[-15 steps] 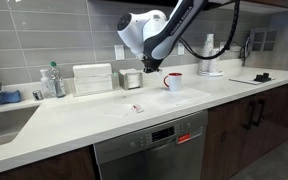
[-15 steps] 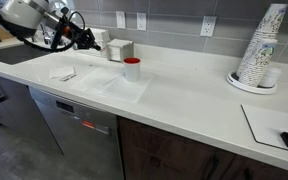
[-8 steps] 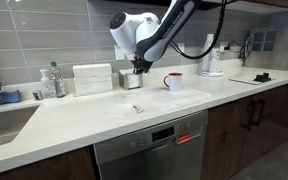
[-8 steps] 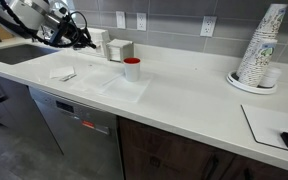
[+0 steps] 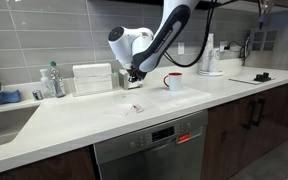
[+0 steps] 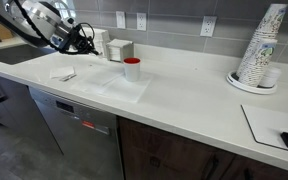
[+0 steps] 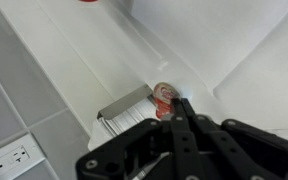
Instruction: Pick up the white coffee pod and move it forward on the kitchen counter
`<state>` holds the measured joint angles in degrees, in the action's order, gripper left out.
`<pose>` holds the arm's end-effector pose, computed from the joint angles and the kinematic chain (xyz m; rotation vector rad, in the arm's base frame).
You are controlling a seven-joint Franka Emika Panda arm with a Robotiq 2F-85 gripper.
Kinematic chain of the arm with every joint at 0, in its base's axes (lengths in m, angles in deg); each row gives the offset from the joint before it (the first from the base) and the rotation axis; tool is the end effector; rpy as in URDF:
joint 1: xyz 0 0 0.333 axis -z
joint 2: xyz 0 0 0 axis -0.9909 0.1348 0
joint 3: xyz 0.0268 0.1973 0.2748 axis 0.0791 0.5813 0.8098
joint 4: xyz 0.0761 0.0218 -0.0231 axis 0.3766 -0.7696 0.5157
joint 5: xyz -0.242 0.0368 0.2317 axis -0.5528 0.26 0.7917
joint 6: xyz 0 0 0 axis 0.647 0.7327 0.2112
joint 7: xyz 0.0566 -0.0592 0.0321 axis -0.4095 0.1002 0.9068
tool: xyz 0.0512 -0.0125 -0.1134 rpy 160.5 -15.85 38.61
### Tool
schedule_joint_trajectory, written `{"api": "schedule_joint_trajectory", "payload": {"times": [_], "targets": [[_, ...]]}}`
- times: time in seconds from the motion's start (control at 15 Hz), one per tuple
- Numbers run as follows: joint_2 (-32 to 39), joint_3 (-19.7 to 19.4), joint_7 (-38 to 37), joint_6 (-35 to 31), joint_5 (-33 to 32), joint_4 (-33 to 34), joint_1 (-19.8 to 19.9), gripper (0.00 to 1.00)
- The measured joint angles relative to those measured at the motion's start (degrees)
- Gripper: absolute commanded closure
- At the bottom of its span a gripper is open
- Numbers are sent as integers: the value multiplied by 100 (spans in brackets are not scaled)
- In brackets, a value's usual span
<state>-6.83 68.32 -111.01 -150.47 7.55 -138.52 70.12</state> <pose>0.6417 0.1853 0.3692 2.2546 0.7271 0.6506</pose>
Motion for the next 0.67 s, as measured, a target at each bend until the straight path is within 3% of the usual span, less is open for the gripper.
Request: {"api": "schedule_joint_trajectory", "payload": {"times": [0.67], "targets": [[991, -15, 746, -143, 328, 858, -3, 100]]}}
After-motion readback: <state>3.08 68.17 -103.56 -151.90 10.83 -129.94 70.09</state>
